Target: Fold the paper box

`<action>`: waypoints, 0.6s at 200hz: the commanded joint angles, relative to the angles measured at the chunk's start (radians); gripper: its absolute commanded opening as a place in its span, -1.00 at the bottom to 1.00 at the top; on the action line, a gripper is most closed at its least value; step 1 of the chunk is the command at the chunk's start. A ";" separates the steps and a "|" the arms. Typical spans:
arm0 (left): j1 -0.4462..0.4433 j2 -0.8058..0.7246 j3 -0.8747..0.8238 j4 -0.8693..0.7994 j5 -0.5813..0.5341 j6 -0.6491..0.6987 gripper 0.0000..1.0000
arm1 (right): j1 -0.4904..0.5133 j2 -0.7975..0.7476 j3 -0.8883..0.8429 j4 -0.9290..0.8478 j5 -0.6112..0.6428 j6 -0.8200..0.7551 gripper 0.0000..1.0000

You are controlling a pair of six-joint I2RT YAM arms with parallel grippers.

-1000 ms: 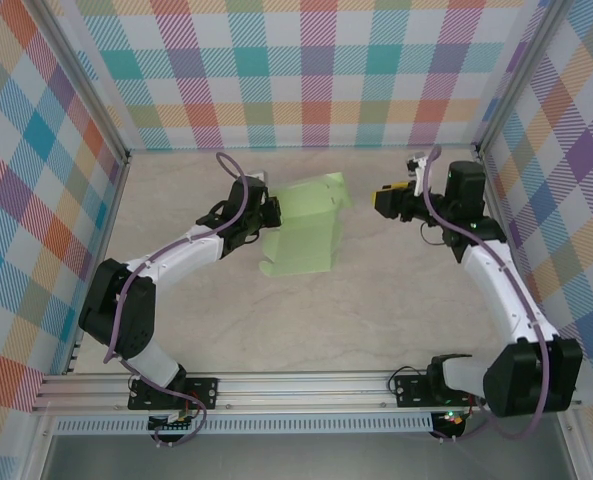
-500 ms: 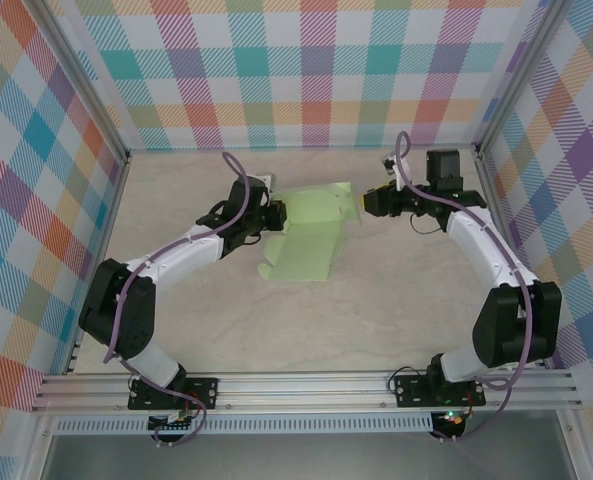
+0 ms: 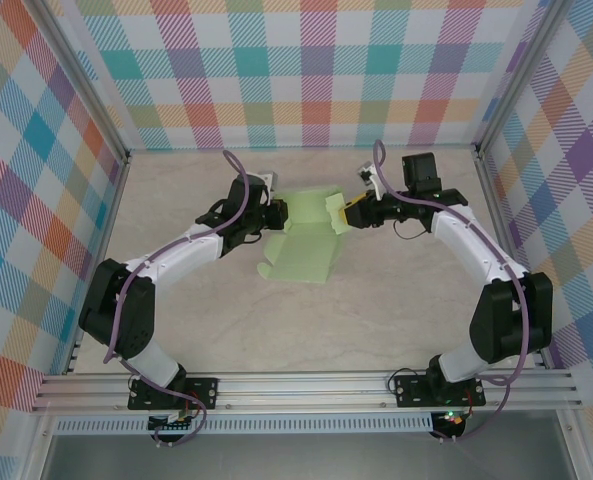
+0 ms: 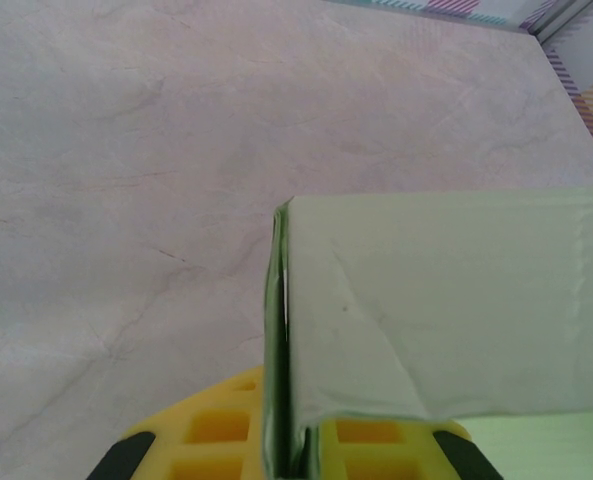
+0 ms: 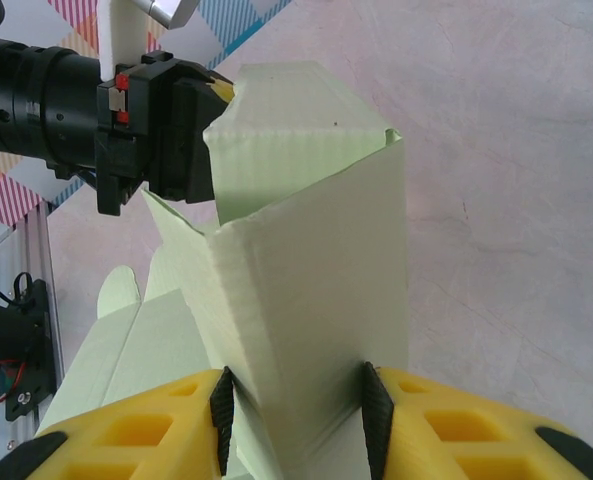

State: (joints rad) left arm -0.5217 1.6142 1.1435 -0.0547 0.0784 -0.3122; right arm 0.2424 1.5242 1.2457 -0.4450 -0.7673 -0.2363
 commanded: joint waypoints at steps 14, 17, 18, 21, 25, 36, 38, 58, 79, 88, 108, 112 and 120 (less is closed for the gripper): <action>0.003 -0.027 0.019 0.017 0.029 0.002 -1.00 | 0.035 0.000 0.003 0.049 0.107 0.027 -0.23; 0.003 -0.027 0.019 0.017 0.029 0.000 -1.00 | 0.040 -0.003 -0.002 0.059 0.128 0.031 -0.22; 0.003 -0.027 0.019 0.017 0.029 -0.001 -1.00 | 0.042 -0.003 -0.005 0.061 0.134 0.032 -0.22; 0.002 -0.025 0.018 0.019 0.028 -0.004 -1.00 | 0.048 -0.006 -0.010 0.070 0.149 0.036 -0.22; 0.002 -0.025 0.018 0.021 0.029 -0.007 -1.00 | 0.057 -0.009 -0.018 0.084 0.175 0.043 -0.21; -0.001 -0.022 0.015 0.025 0.026 -0.015 -1.00 | 0.078 -0.019 -0.046 0.133 0.249 0.073 -0.17; -0.003 -0.022 0.014 0.024 0.025 -0.017 -1.00 | 0.082 -0.021 -0.050 0.140 0.257 0.078 -0.15; -0.007 -0.019 0.010 0.027 0.016 -0.031 -1.00 | 0.099 -0.036 -0.094 0.221 0.320 0.129 -0.09; -0.013 -0.023 -0.001 0.038 0.003 -0.048 -1.00 | 0.119 -0.038 -0.109 0.254 0.401 0.166 -0.06; -0.017 -0.024 -0.002 0.041 -0.002 -0.053 -1.00 | 0.126 -0.034 -0.108 0.260 0.429 0.167 -0.07; -0.027 -0.025 -0.005 0.042 -0.015 -0.061 -1.00 | 0.138 -0.013 -0.096 0.262 0.469 0.169 -0.06; -0.030 -0.025 -0.007 0.041 -0.018 -0.062 -1.00 | 0.142 -0.009 -0.094 0.262 0.477 0.169 -0.06; -0.035 -0.027 -0.008 0.041 -0.024 -0.063 -1.00 | 0.147 0.000 -0.091 0.265 0.493 0.169 -0.06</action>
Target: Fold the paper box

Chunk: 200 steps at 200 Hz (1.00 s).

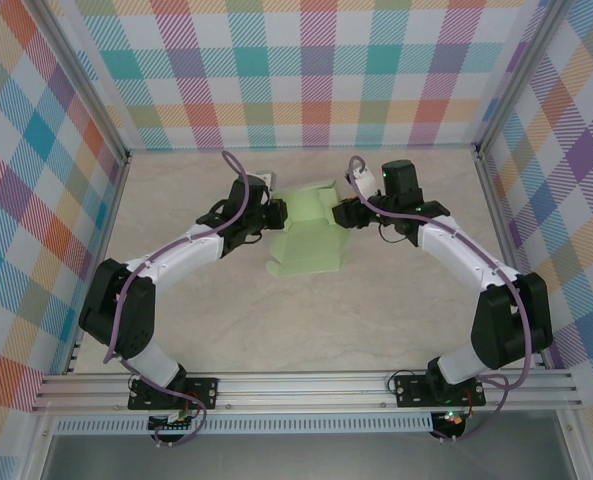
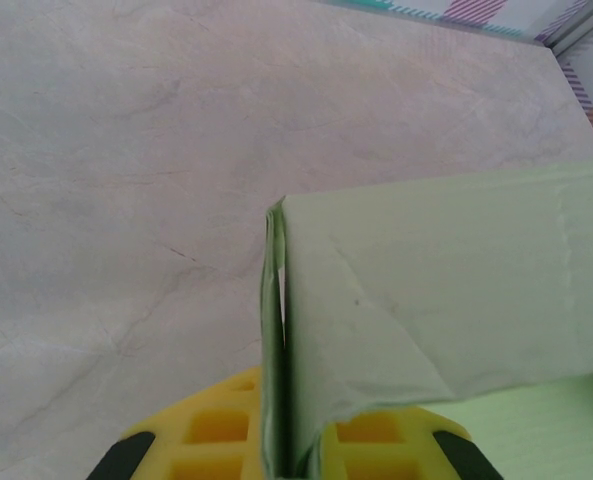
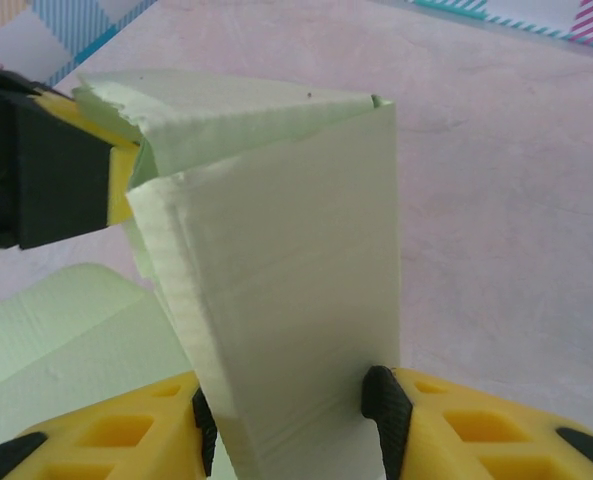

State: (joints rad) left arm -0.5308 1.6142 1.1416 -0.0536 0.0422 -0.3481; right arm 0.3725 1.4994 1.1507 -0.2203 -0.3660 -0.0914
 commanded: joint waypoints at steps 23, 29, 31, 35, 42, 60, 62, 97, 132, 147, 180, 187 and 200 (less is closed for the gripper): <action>-0.038 -0.027 -0.011 0.038 -0.009 -0.040 -1.00 | 0.033 0.041 0.013 0.047 0.136 0.026 -0.08; -0.041 -0.027 -0.012 0.037 -0.015 -0.044 -1.00 | 0.040 0.045 0.017 0.048 0.157 0.027 -0.09; -0.042 -0.027 -0.012 0.037 -0.017 -0.044 -1.00 | 0.043 0.046 0.018 0.047 0.165 0.026 -0.10; -0.045 -0.027 -0.014 0.036 -0.020 -0.046 -1.00 | 0.048 0.049 0.020 0.050 0.180 0.024 -0.10; -0.050 -0.027 -0.013 0.033 -0.028 -0.050 -1.00 | 0.056 0.054 0.023 0.049 0.203 0.022 -0.11; -0.065 -0.030 -0.014 0.028 -0.052 -0.062 -1.00 | 0.079 0.069 0.030 0.053 0.278 0.022 -0.12; -0.066 -0.030 -0.014 0.027 -0.056 -0.063 -1.00 | 0.082 0.070 0.032 0.054 0.287 0.023 -0.12; -0.114 -0.035 -0.016 0.022 -0.123 -0.100 -1.00 | 0.112 0.084 0.020 0.098 0.417 0.050 -0.28; -0.150 -0.041 -0.020 0.025 -0.153 -0.147 -1.00 | 0.116 0.098 0.003 0.143 0.470 0.088 -0.43; -0.156 -0.049 -0.023 0.025 -0.159 -0.166 -0.97 | 0.115 0.106 0.004 0.145 0.464 0.088 -0.52; -0.155 -0.126 -0.071 0.049 -0.187 -0.162 -0.12 | 0.086 0.111 -0.004 0.144 0.342 0.087 -0.70; -0.155 -0.153 -0.088 0.059 -0.197 -0.151 0.02 | 0.075 0.111 -0.008 0.144 0.314 0.090 -0.73; -0.152 -0.209 -0.124 0.080 -0.211 -0.131 0.23 | 0.043 0.108 -0.011 0.141 0.233 0.086 -0.84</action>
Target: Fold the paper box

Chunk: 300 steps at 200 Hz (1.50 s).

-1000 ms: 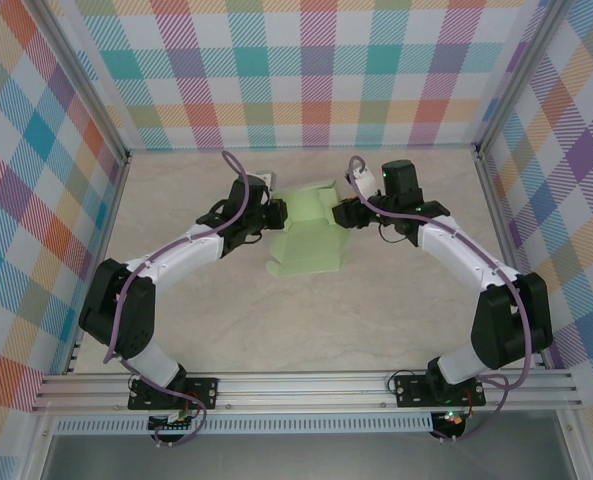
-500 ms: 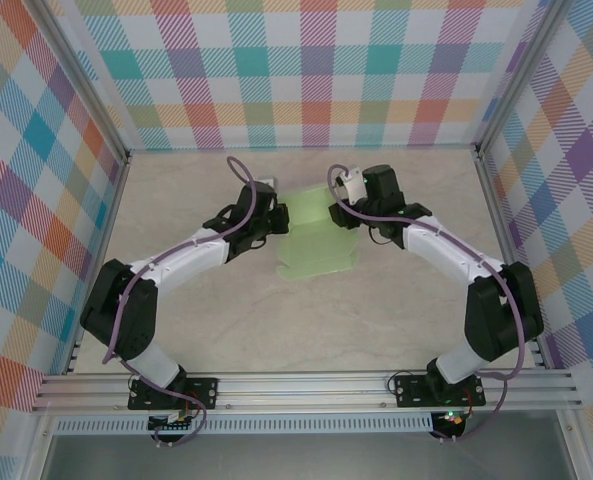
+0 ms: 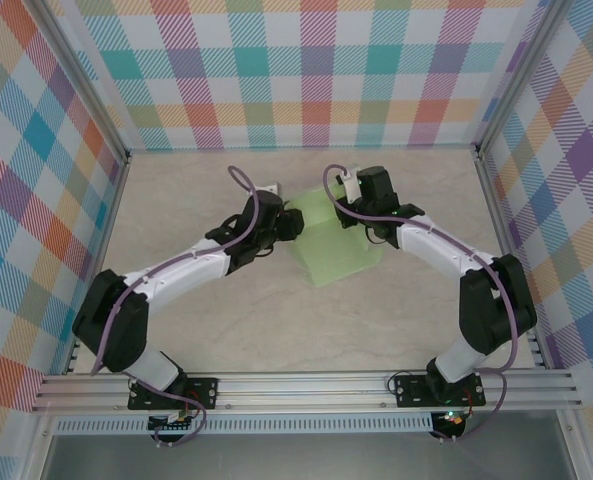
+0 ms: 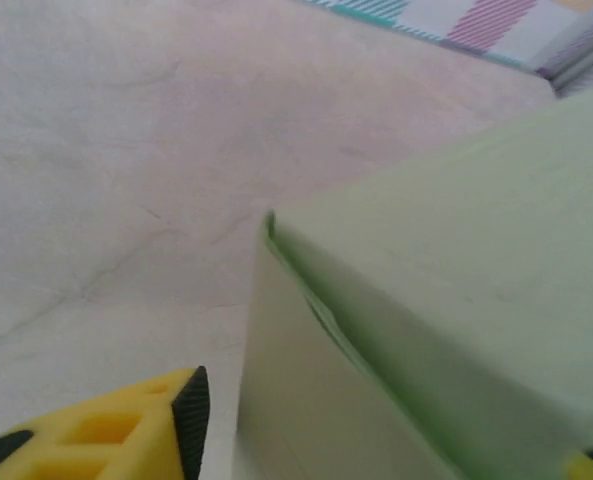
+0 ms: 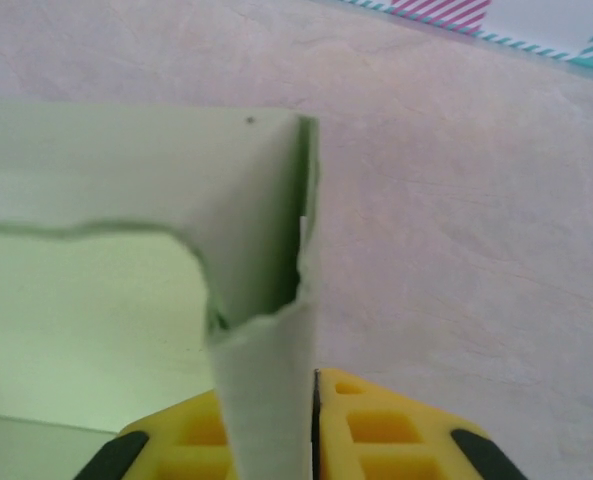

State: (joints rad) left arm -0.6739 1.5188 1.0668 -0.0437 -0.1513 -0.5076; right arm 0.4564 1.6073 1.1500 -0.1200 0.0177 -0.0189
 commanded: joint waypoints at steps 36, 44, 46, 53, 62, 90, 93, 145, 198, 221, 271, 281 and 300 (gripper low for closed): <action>0.031 -0.302 -0.131 0.080 -0.061 0.079 0.78 | -0.106 0.007 0.002 0.002 -0.305 -0.045 -0.85; 0.051 -0.337 -0.139 0.062 -0.070 0.068 0.91 | -0.111 0.012 0.005 -0.005 -0.310 -0.069 -0.85; 0.055 -0.345 -0.140 0.058 -0.074 0.064 0.93 | -0.111 0.012 0.004 -0.003 -0.316 -0.070 -0.84; 0.075 -0.365 -0.141 0.038 -0.080 0.048 1.00 | -0.114 0.012 -0.003 0.009 -0.336 -0.128 -0.85; 0.103 -0.381 -0.142 0.025 -0.061 0.046 1.00 | -0.114 0.007 -0.025 0.048 -0.369 -0.165 -0.85; 0.159 -0.377 -0.131 0.008 0.034 0.125 1.00 | -0.103 0.020 -0.045 0.067 -0.537 -0.347 -0.82; 0.164 -0.372 -0.125 0.003 0.042 0.137 1.00 | -0.094 0.022 -0.050 0.072 -0.536 -0.370 -0.81; 0.167 -0.118 -0.008 -0.056 0.284 0.304 0.88 | 0.027 0.058 -0.149 0.257 -0.522 -0.560 -0.77; 0.163 0.052 0.014 -0.034 0.339 0.278 0.85 | 0.065 0.138 -0.142 0.320 -0.406 -0.552 -0.76; 0.159 0.125 0.032 -0.046 0.334 0.273 0.83 | 0.067 0.158 -0.139 0.318 -0.373 -0.564 -0.73; 0.128 0.234 0.063 -0.039 0.318 0.273 0.82 | 0.086 0.205 -0.147 0.367 -0.328 -0.555 -0.69; 0.125 0.250 0.066 -0.041 0.308 0.273 0.81 | 0.091 0.214 -0.145 0.373 -0.321 -0.554 -0.65; 0.120 0.277 0.073 -0.044 0.292 0.276 0.80 | 0.094 0.227 -0.142 0.378 -0.308 -0.562 -0.60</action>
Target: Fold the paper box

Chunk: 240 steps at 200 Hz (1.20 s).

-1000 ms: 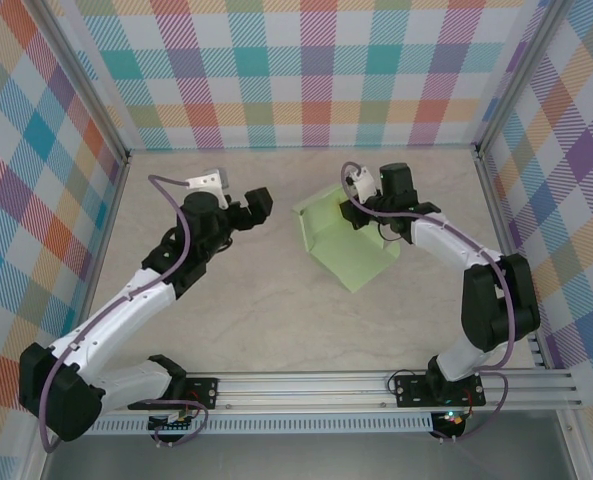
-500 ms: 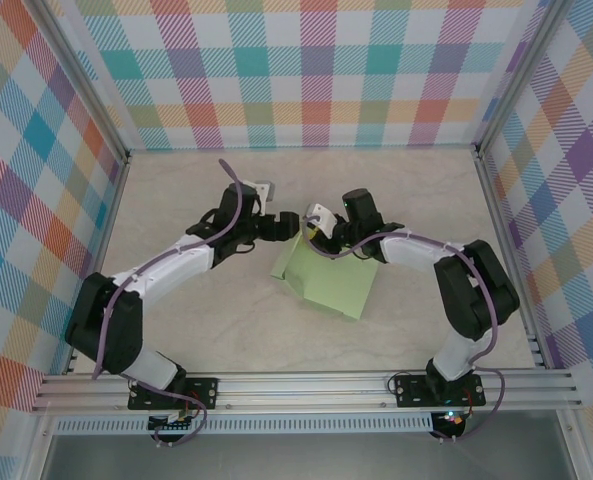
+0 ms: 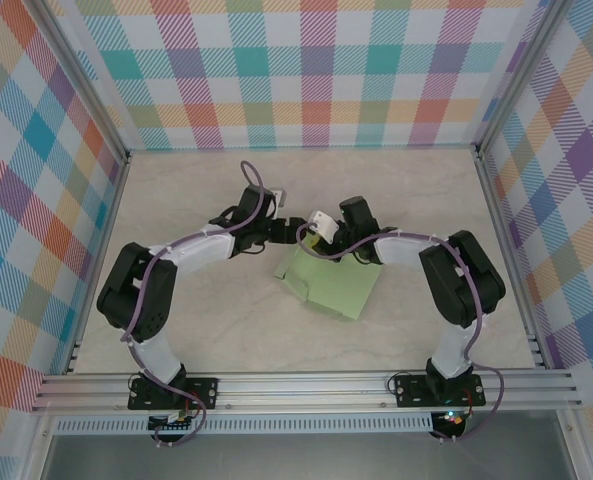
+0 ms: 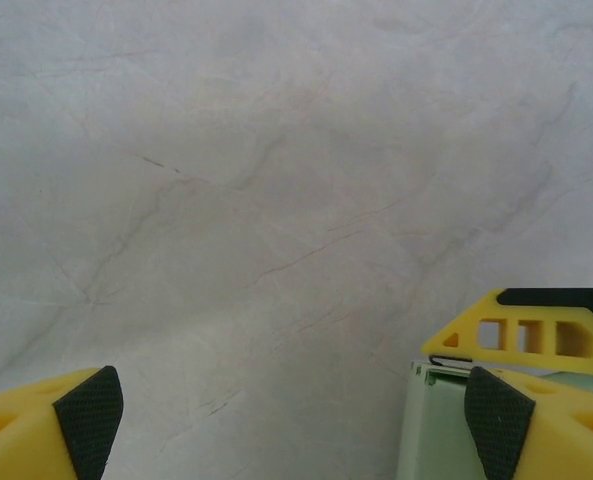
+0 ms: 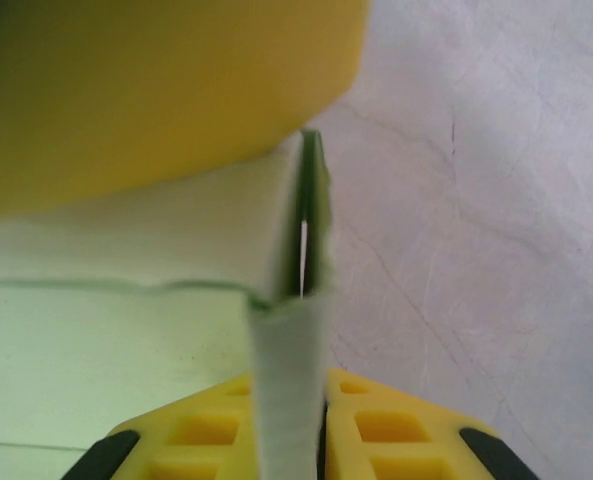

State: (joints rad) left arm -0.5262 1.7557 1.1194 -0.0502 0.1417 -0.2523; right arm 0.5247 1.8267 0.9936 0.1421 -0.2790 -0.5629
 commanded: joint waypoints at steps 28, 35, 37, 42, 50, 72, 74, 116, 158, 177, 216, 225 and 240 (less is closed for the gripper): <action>-0.028 0.073 0.025 -0.046 -0.006 0.022 0.79 | 0.025 0.017 0.022 0.095 -0.004 -0.042 -0.50; -0.028 0.079 0.026 -0.047 -0.006 0.023 0.78 | 0.024 0.020 0.030 0.080 -0.010 -0.045 -0.49; -0.028 0.079 0.026 -0.049 -0.008 0.022 0.78 | 0.025 0.021 0.034 0.074 -0.012 -0.046 -0.48; -0.029 0.082 0.026 -0.049 -0.012 0.021 0.78 | 0.026 0.023 0.042 0.059 -0.012 -0.047 -0.46; -0.028 0.086 0.027 -0.052 -0.022 0.023 0.78 | 0.025 0.022 0.056 0.031 -0.020 -0.048 -0.40; -0.028 0.089 0.029 -0.067 -0.050 0.039 0.78 | 0.025 0.011 0.112 -0.134 -0.063 -0.132 -0.24; -0.028 0.089 0.030 -0.067 -0.051 0.041 0.78 | 0.025 0.011 0.121 -0.151 -0.062 -0.141 -0.23; -0.028 0.101 0.028 -0.073 -0.047 0.046 0.79 | -0.013 -0.012 0.290 -0.539 -0.096 -0.297 -0.15; -0.028 0.115 0.028 -0.068 -0.042 0.031 0.79 | -0.017 0.034 0.425 -0.795 0.048 -0.390 -0.10; -0.028 0.120 0.031 -0.070 -0.042 0.030 0.79 | -0.015 0.048 0.466 -0.872 0.109 -0.397 -0.06; -0.028 0.130 0.036 -0.081 -0.042 0.029 0.79 | 0.001 0.072 0.510 -0.987 0.153 -0.388 0.04; -0.028 0.131 0.037 -0.084 -0.042 0.026 0.79 | 0.012 0.081 0.522 -1.009 0.165 -0.384 0.05; -0.028 0.131 0.038 -0.088 -0.048 0.023 0.79 | 0.034 0.099 0.544 -1.040 0.203 -0.372 0.05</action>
State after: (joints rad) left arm -0.5419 1.8767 1.1305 -0.1066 0.1028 -0.2264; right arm 0.5213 1.8984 1.4830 -0.7788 -0.1226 -0.9298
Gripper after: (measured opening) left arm 0.894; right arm 0.522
